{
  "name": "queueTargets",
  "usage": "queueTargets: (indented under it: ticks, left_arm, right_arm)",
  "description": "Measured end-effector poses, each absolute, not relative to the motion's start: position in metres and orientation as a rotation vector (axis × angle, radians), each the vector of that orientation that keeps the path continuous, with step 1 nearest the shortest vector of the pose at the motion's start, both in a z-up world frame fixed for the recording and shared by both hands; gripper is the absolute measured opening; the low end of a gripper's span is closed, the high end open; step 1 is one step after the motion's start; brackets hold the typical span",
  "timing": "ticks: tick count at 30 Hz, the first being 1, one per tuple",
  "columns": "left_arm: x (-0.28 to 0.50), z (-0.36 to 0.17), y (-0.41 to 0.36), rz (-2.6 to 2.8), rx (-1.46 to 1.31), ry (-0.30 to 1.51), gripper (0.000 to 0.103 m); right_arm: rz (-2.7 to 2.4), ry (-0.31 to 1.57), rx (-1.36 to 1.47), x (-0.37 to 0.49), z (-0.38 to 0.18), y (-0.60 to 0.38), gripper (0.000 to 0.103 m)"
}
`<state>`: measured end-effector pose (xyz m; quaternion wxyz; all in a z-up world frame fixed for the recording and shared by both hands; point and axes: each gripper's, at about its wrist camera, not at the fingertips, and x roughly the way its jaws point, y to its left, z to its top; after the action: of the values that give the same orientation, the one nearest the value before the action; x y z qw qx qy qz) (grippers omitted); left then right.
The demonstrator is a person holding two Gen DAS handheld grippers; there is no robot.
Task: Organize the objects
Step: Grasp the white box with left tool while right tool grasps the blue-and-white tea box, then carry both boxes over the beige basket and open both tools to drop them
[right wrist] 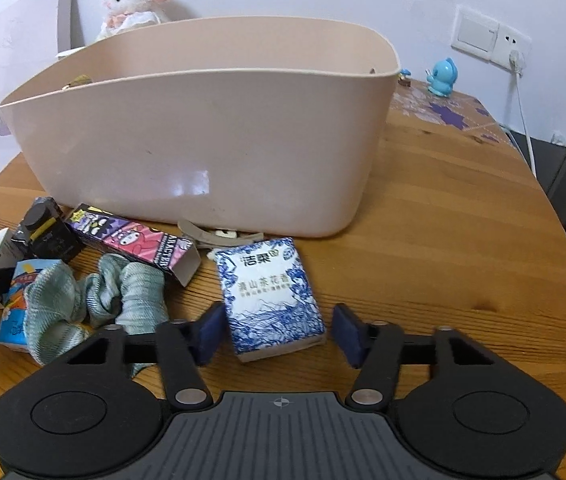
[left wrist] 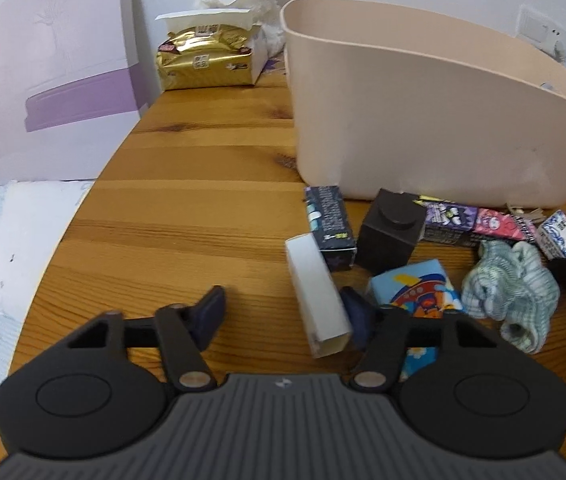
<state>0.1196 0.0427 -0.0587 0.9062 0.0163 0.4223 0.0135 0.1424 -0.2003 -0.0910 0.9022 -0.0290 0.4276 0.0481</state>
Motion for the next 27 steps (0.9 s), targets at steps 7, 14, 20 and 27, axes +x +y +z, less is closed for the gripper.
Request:
queueTargets:
  ticks: [7, 14, 20, 27]
  left_arm:
    - [0.113, -0.056, 0.038, -0.004, 0.019, 0.874, 0.016]
    - [0.099, -0.037, 0.045, -0.014, -0.005, 0.828, 0.016]
    - [0.085, -0.001, 0.043, -0.037, -0.008, 0.733, 0.016]
    - [0.101, 0.045, 0.022, -0.067, 0.066, 0.612, 0.016]
  right_arm:
    - [0.111, 0.865, -0.101, 0.125, -0.087, -0.193, 0.044]
    - [0.124, 0.793, -0.055, 0.101, -0.056, -0.202, 0.042]
    - [0.142, 0.68, -0.022, 0.087, -0.014, -0.214, 0.042]
    - [0.141, 0.555, -0.001, 0.099, 0.031, -0.224, 0.042]
